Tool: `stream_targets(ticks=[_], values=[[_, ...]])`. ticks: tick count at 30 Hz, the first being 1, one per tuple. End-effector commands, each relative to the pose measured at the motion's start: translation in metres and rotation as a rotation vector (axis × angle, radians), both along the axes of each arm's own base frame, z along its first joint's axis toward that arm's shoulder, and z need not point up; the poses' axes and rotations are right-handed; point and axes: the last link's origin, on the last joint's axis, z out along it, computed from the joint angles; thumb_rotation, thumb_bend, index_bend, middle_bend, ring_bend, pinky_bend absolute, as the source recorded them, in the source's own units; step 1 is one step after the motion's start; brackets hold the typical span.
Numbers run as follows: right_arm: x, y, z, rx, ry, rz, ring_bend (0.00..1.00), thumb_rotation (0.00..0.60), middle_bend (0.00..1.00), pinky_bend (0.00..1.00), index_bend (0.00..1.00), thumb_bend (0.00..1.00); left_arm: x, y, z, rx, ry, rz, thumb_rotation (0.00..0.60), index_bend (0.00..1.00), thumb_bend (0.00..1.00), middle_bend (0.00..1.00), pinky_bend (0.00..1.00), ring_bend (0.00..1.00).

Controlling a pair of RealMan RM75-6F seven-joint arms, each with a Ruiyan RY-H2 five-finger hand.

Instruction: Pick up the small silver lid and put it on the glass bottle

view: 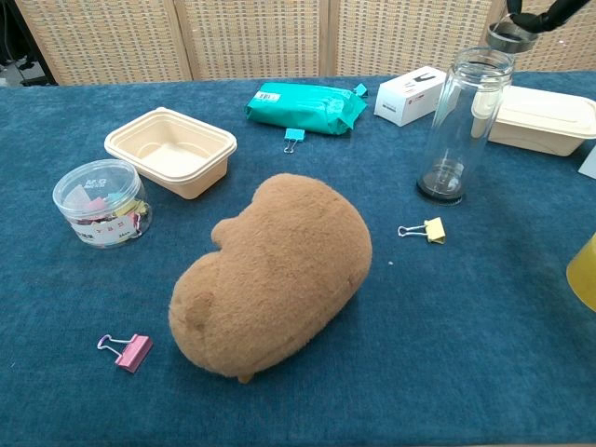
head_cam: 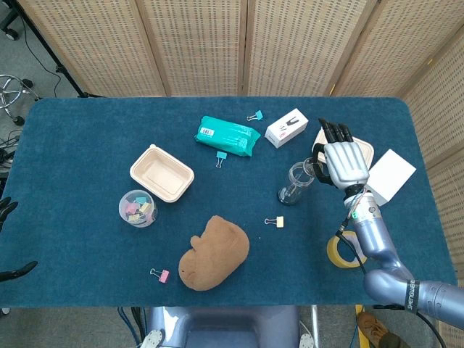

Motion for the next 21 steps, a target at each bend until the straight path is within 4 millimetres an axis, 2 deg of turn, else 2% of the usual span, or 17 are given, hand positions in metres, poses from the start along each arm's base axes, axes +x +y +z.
stream_targets(ticks=[1,21], values=[[0.002,0.000,-0.002,0.005,-0.004,0.004,0.00,0.600,0.00,0.00,0.66,0.62,0.000,0.000,0.001,0.006,-0.003,0.000,0.600,0.00,0.00,0.00,0.00,0.00],[0.007,0.002,-0.016,0.027,0.007,0.009,0.00,0.600,0.00,0.00,0.66,0.63,0.000,0.000,0.003,0.010,-0.010,-0.002,0.600,0.00,0.00,0.00,0.00,0.00]])
